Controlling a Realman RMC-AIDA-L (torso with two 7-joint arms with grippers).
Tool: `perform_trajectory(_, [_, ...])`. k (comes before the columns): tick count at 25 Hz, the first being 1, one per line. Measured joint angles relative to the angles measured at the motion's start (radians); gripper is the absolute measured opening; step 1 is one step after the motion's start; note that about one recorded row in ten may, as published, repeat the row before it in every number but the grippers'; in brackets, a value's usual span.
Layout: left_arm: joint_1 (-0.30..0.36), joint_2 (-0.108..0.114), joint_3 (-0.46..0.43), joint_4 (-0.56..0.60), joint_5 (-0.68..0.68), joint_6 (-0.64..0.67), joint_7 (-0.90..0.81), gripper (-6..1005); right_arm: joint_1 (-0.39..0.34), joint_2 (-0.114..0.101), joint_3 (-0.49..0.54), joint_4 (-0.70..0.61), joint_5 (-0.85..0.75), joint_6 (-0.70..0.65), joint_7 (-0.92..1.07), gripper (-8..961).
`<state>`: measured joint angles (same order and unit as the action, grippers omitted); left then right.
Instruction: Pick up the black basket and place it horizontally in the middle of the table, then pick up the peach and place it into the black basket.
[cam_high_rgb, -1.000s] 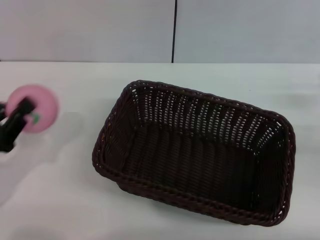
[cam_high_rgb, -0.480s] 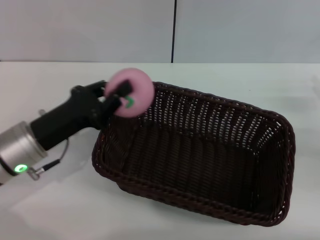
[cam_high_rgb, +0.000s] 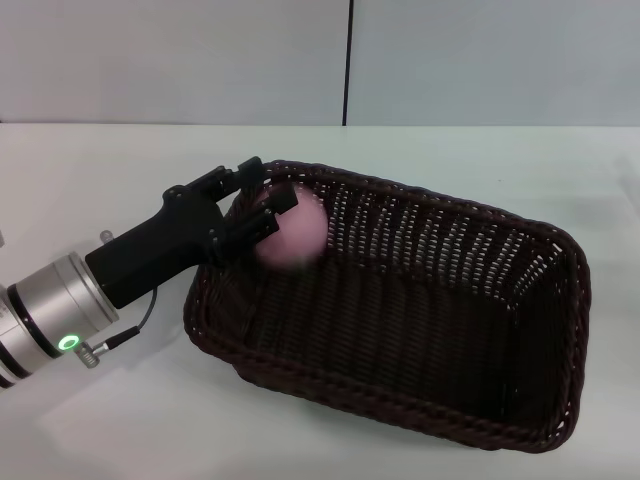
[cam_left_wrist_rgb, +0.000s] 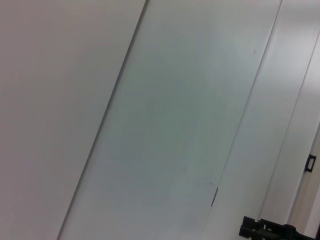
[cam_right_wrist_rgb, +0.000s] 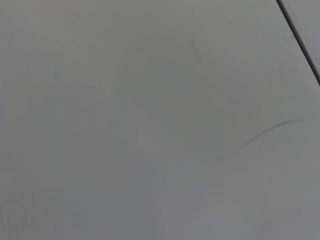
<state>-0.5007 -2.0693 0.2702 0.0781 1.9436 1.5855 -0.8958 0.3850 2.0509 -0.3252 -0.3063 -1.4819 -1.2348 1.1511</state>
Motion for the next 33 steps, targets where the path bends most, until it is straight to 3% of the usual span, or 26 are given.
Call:
perform_trajectory(9, [0.011,0.004,-0.024,0.001,-0.004,0.018,0.003,808,0.001,0.001,0.001,0.018,-0.001,0.0,-0.012,557])
perform_trajectory(10, [0.011,0.004,-0.024,0.001,-0.004,0.018,0.003,808,0.0,0.001,0.002,0.018,-0.001,0.0,-0.013,557])
perform_trajectory(12, [0.041,0.003,-0.11,-0.001,-0.006,0.045,0.044,807,-0.002,0.003,0.006,0.018,0.0,0.0,-0.013,557])
perform_trajectory(13, [0.041,0.003,-0.11,-0.001,-0.006,0.045,0.044,806,-0.004,0.004,0.007,0.018,0.001,0.0,-0.013,557])
perform_trajectory(14, [0.081,0.002,-0.214,-0.018,-0.007,0.071,0.103,806,-0.007,0.005,0.008,0.018,0.001,0.0,-0.013,557])
perform_trajectory(22, [0.22,0.003,-0.616,-0.101,-0.006,0.101,0.257,803,-0.032,0.009,0.013,0.015,0.006,-0.005,-0.012,557])
perform_trajectory(28, [0.286,0.007,-0.767,-0.107,-0.006,0.096,0.263,800,-0.052,0.01,0.089,0.016,0.007,-0.039,-0.003,557])
perform_trajectory(33, [0.303,0.007,-0.815,-0.108,-0.006,0.094,0.263,800,-0.055,0.009,0.104,0.017,0.008,-0.056,-0.002,557])
